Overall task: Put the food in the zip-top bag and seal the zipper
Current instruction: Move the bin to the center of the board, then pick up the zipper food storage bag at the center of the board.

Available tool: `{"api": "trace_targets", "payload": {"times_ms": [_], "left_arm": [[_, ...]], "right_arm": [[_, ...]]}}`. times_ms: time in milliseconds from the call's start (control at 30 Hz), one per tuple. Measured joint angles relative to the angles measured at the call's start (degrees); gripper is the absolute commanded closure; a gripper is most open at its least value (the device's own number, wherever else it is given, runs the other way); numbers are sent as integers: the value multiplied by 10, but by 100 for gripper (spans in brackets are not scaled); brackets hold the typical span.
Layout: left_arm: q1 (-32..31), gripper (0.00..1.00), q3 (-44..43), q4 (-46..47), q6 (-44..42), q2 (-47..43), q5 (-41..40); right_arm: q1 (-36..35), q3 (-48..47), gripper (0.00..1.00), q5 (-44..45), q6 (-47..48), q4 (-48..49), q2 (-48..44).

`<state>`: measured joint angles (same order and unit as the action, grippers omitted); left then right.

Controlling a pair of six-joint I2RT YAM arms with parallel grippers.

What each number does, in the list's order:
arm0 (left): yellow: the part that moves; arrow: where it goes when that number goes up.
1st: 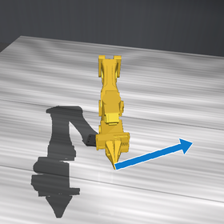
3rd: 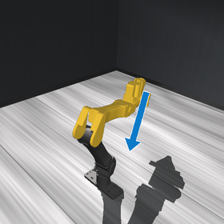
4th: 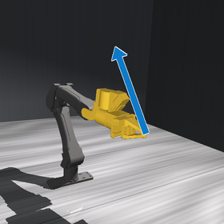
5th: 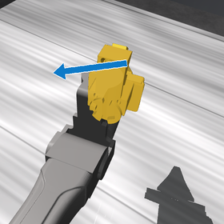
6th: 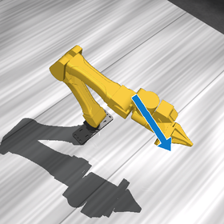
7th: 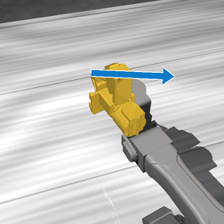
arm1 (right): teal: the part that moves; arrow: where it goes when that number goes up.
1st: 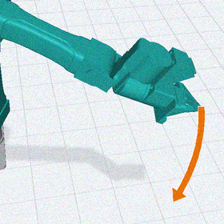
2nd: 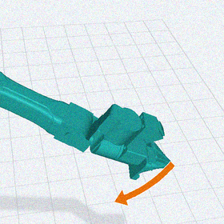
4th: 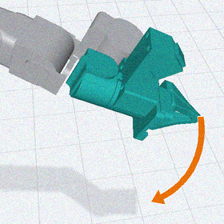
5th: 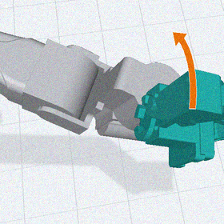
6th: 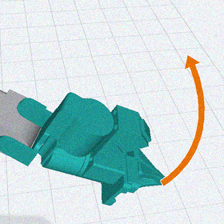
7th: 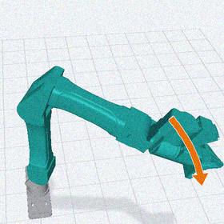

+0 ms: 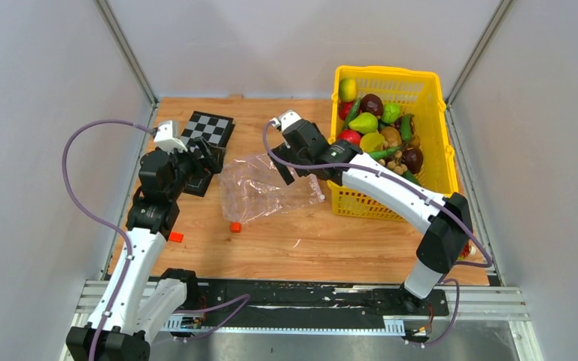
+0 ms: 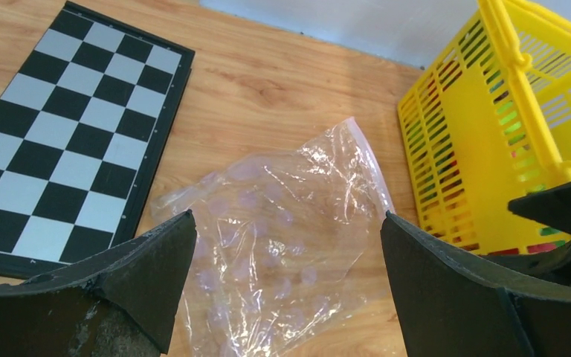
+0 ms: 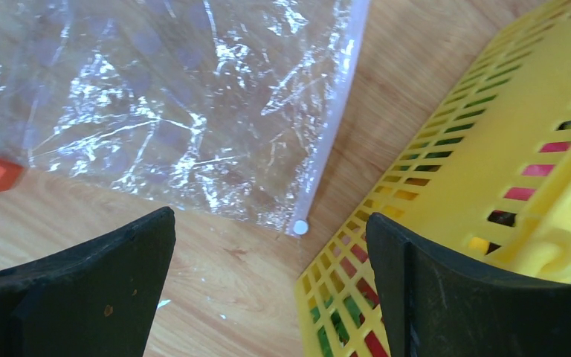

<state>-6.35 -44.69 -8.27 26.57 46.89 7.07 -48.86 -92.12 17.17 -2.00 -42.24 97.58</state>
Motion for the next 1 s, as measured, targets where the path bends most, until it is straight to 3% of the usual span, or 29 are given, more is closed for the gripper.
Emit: {"api": "trace_targets", "payload": {"times_ms": [200, 400, 467, 767, 1000], "left_arm": [[0, 0, 1, -34, -19, 0, 17], [-12, 0, 30, -49, -18, 3, 80], [-32, 2, 38, -61, -18, 5, 98], [-135, 8, 161, -83, 40, -75, 136], [-200, 9, 228, -62, 97, -100, 129]], "right_arm": [[13, 66, 0, 45, -16, -1, -40], [28, 78, 3, 32, -31, -19, -45], [30, 52, 10, 29, -33, -26, -25], [46, -115, 18, 13, -36, -21, 157], [94, -177, 17, -3, -44, -21, 236]]}}
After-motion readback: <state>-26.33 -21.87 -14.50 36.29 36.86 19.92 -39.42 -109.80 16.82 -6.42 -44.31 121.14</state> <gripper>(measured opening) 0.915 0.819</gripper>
